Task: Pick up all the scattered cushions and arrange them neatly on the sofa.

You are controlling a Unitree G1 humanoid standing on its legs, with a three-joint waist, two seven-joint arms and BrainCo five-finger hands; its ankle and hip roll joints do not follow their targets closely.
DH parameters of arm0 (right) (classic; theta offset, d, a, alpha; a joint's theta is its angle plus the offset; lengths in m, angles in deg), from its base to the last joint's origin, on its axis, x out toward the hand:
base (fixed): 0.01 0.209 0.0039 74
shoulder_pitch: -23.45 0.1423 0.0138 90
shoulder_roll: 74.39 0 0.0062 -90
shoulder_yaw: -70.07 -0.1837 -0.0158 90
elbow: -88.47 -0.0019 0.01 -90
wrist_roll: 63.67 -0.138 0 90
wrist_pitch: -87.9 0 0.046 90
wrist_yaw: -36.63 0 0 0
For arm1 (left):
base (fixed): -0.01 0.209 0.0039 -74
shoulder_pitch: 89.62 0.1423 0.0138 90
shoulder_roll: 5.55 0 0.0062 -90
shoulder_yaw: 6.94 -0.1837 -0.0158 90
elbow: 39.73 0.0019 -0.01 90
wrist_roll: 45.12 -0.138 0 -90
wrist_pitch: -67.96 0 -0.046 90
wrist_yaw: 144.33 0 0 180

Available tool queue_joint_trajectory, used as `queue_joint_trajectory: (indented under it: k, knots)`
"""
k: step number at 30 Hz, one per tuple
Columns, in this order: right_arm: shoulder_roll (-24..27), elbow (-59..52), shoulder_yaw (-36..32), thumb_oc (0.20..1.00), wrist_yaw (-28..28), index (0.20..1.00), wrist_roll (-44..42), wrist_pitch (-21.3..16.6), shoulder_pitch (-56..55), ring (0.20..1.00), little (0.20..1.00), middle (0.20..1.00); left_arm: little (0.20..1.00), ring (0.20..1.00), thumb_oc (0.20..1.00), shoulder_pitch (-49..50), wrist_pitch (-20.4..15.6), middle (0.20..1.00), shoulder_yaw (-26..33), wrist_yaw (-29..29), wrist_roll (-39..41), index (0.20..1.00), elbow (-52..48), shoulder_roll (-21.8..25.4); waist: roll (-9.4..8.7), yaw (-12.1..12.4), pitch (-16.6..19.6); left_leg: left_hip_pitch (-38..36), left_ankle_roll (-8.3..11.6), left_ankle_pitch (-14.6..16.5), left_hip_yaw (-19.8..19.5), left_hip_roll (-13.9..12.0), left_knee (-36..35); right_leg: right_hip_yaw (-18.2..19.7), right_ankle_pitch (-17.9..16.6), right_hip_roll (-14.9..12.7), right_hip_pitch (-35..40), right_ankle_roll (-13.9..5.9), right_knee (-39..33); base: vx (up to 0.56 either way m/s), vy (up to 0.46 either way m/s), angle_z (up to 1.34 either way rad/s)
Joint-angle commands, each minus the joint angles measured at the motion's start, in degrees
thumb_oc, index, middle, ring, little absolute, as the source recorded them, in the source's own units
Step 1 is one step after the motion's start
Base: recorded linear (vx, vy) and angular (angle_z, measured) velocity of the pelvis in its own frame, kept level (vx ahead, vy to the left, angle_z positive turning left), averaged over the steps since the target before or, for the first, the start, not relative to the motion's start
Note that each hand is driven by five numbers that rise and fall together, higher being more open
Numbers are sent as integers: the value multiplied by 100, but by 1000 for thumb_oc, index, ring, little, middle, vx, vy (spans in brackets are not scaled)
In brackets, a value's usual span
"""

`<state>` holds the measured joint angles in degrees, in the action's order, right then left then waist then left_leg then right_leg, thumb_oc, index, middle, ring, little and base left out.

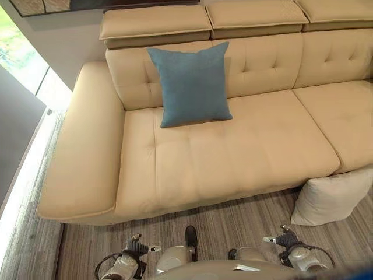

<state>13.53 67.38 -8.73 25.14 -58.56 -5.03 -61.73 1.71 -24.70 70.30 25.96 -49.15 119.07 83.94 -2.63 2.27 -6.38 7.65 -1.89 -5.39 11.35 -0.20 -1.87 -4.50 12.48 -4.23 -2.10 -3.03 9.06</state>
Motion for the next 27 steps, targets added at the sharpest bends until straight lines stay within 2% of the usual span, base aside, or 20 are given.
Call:
queue_joint_trajectory:
  k: [1, 5, 6, 7, 8, 10, 15, 16, 18, 19, 20, 23, 25, 27]
  knots:
    - [242, -49, 46, 1000, -87, 1000, -209, -32, 43, 1000, 1000, 1000, 1000, 1000, 1000, -360, -60, 1000, -25, -8, -72, 1000, 59, -68, -53, -141, 6, 128, 261, 746, -928, 200, 771, 125, -903, 75, 126, -355, -710, -199, -174, -21]
    - [289, 29, 104, 1000, -123, 1000, -206, -2, 63, 1000, 1000, 1000, 1000, 1000, 1000, -487, -69, 1000, -162, 25, 18, 1000, -52, -170, -29, -193, -145, 262, 380, 678, -1123, 188, 1006, 168, -1035, 106, 124, -283, -849, -162, -34, 4]
    - [327, 133, 116, 1000, -155, 1000, -184, 27, 83, 1000, 1000, 1000, 1000, 1000, 1000, -555, -62, 1000, -218, 48, 157, 1000, -69, -261, -42, -161, -234, 191, 383, 876, -1837, 371, 1217, 328, -1150, 105, -9, -249, -763, -142, 63, -25]
    - [345, 158, 103, 1000, -150, 1000, -181, 30, 87, 1000, 1000, 1000, 1000, 1000, 1000, -558, -52, 1000, -221, 65, 198, 1000, -55, -294, -64, -157, -233, 160, 373, 1021, -2030, 414, 1385, 411, -1189, 64, -54, -258, -745, -207, 198, -84]
    - [375, 159, 54, 1000, -131, 1000, -233, 51, 86, 1000, 1000, 1000, 1000, 1000, 1000, -551, -77, 1000, -244, 60, 225, 1000, -50, -380, -13, -167, -189, -61, 392, 1178, -2430, 454, 1354, 565, -1243, 57, -187, -304, -699, -116, 296, -92]
    - [387, 179, -39, 1000, -128, 1000, -275, 72, 110, 1000, 1000, 1000, 1000, 1000, 1000, -612, -70, 1000, -273, 58, 186, 1000, -57, -385, 60, -256, -127, -247, 350, 1166, -2340, 394, 979, 637, -1339, 5, -372, -398, -658, -102, 296, -95]
    - [290, 223, -172, 1000, -118, 1000, -404, 152, 105, 1000, 1000, 1000, 1000, 1000, 1000, -679, -62, 1000, -295, 75, 55, 1000, 5, -310, 97, -361, -278, -325, 200, 1070, -2014, 520, 650, 748, -1800, -205, -873, -715, -655, -168, 258, -114]
    - [254, 158, -159, 1000, -124, 1000, -387, 155, 120, 1000, 1000, 1000, 1000, 1000, 1000, -691, -38, 1000, -268, 59, 9, 1000, 20, -238, 160, -260, -391, -320, 165, 1019, -1736, 431, 581, 256, -1775, -309, -1050, -657, -493, -303, 204, -151]
    - [254, 94, -121, 1000, -141, 1000, -360, 107, 107, 1000, 1000, 1000, 1000, 1000, 1000, -647, -40, 1000, -201, 49, -32, 1000, 30, -187, 264, -90, -440, -276, 141, 922, -1342, 295, 518, -843, -1479, -564, -967, -531, -197, -288, 190, -160]
    - [246, 76, -103, 1000, -138, 1000, -351, 104, 97, 1000, 1000, 1000, 1000, 1000, 1000, -612, -27, 1000, -161, 50, -41, 1000, 27, -173, 281, -57, -425, -277, 117, 891, -1254, 263, 488, -1040, -1387, -601, -930, -482, -8, -204, 131, -193]
    - [253, 83, -129, 1000, -143, 1000, -385, 82, 72, 1000, 1000, 1000, 1000, 1000, 1000, -538, -29, 1000, -42, 51, 5, 1000, 48, -138, 289, -4, -389, -351, 55, 856, -1004, 198, 446, -1165, -1194, -568, -704, -459, 223, -122, 70, -168]
    - [251, 128, -216, 1000, -141, 1000, -505, 68, 26, 1000, 1000, 1000, 1000, 1000, 1000, -462, -20, 1000, 17, 65, 15, 1000, 72, -131, 283, 64, -281, -321, 25, 793, -694, 141, 407, -1195, -1034, -491, -409, -449, 304, -94, -2, -135]
    - [253, 128, -292, 1000, -163, 1000, -625, 42, 18, 1000, 1000, 1000, 1000, 1000, 1000, -443, -36, 1000, 15, 76, 16, 1000, 70, -145, 262, 130, -206, -232, 71, 740, -447, 83, 391, -1302, -968, -472, -132, -504, 114, -113, -79, -68]
    - [238, 69, -318, 1000, -212, 1000, -753, 18, 20, 1000, 1000, 1000, 1000, 1000, 1000, -450, -43, 1000, -30, 61, 19, 1000, -22, -147, 197, 154, -202, -154, 137, 689, -339, 34, 433, -1134, -961, -353, -63, -497, -214, -71, -182, -84]
